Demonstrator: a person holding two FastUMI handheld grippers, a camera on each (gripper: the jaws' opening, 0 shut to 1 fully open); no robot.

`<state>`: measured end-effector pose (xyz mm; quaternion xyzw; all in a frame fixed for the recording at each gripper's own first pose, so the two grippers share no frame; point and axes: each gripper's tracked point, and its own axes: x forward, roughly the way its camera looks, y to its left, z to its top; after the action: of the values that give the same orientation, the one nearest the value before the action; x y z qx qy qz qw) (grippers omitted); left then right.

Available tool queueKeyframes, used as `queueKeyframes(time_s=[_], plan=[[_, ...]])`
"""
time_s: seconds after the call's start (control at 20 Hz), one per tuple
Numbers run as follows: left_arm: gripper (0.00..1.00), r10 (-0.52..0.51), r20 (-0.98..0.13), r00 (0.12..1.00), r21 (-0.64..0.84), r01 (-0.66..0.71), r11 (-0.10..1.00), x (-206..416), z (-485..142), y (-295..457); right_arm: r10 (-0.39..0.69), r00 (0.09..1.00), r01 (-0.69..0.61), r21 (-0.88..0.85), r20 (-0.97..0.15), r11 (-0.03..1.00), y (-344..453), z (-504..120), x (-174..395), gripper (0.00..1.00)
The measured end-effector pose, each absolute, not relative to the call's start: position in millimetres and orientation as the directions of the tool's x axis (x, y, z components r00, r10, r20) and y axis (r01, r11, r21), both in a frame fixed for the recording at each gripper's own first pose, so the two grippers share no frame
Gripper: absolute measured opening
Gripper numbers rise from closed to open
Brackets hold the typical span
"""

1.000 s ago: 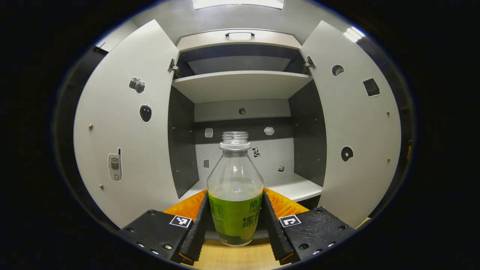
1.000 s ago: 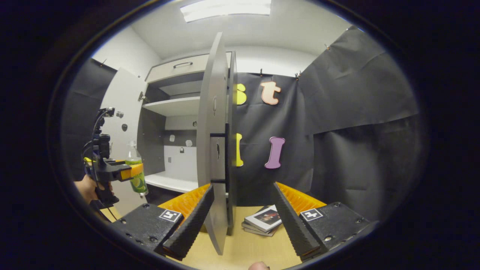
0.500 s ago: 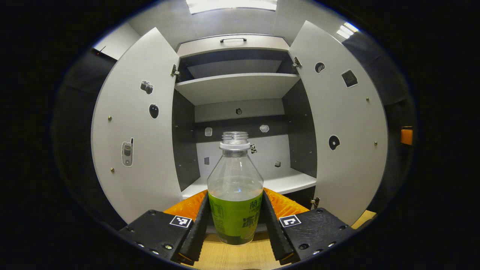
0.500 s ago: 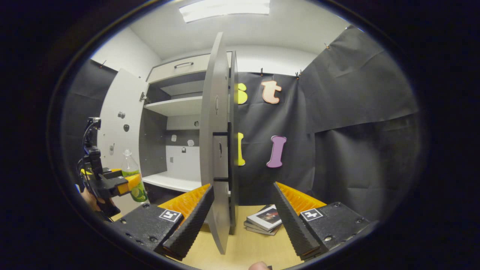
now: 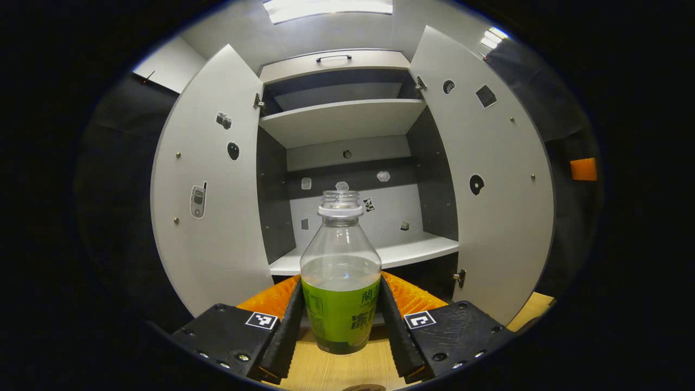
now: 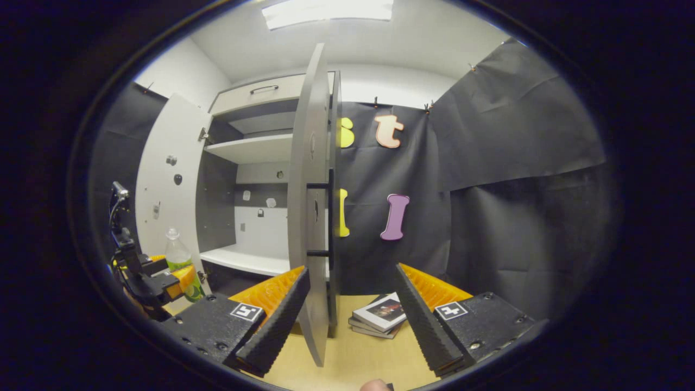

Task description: Grasp the bottle in the cabinet with the left hand and place it on the coaster, then close the right door with the right hand and the left door with the left hand.

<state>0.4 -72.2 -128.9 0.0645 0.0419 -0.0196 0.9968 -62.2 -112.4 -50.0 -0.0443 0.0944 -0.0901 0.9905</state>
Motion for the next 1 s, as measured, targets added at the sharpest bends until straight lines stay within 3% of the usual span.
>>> queueKeyframes(time_s=[1.0], plan=[[0.69,-0.009,-0.157,0.988,0.058,0.019,0.998,-32.2,-227.0,-65.7,-0.246,0.953,0.23,-0.107,-0.178,0.967,-103.9,-59.0,-75.8,1.0]])
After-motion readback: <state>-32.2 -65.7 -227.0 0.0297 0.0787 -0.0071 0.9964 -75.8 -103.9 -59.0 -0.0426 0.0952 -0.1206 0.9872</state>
